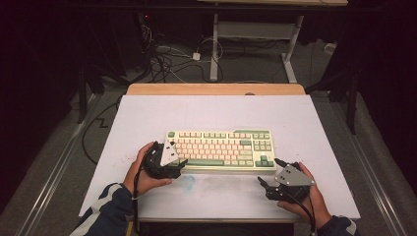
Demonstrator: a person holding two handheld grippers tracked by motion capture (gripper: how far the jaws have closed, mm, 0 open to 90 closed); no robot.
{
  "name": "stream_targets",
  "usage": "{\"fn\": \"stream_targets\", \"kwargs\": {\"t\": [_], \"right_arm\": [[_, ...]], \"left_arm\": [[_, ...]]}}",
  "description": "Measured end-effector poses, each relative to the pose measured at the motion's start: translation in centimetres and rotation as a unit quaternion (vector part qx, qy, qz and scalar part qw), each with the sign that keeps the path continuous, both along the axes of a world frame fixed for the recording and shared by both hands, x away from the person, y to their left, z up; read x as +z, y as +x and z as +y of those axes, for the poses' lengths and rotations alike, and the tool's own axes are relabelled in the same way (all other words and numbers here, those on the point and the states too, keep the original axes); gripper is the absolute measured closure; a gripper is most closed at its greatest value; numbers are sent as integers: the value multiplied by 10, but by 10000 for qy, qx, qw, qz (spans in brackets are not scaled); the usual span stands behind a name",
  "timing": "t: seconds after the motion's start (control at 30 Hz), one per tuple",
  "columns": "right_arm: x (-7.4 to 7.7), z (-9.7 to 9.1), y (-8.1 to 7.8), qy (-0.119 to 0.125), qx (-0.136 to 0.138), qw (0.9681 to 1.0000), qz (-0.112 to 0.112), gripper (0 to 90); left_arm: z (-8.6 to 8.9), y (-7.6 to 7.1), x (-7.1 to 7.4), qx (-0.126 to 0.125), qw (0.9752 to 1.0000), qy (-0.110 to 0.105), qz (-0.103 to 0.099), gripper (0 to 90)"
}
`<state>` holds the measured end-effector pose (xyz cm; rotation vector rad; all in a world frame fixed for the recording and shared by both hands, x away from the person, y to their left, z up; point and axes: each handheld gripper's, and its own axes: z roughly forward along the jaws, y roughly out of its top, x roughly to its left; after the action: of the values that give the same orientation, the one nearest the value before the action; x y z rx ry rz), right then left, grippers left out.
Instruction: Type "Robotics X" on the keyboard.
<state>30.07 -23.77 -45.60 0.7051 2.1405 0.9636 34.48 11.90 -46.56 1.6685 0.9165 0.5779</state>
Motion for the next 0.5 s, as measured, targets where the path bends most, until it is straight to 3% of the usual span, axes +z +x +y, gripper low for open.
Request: {"fn": "stream_targets", "kwargs": {"t": [0.17, 0.4, 0.5], "right_arm": [[0, -1, 1, 15, -17, 10000, -3, 224], [-1, 0, 1, -29, -7, 10000, 30, 224], [-3, -1, 3, -30, -30, 10000, 88, 225]], "left_arm": [[11, -7, -8, 157, 9999, 51, -29, 213], [27, -20, -11, 315, 9994, -64, -120, 228], [32, -24, -13, 364, 9993, -69, -64, 246]]}}
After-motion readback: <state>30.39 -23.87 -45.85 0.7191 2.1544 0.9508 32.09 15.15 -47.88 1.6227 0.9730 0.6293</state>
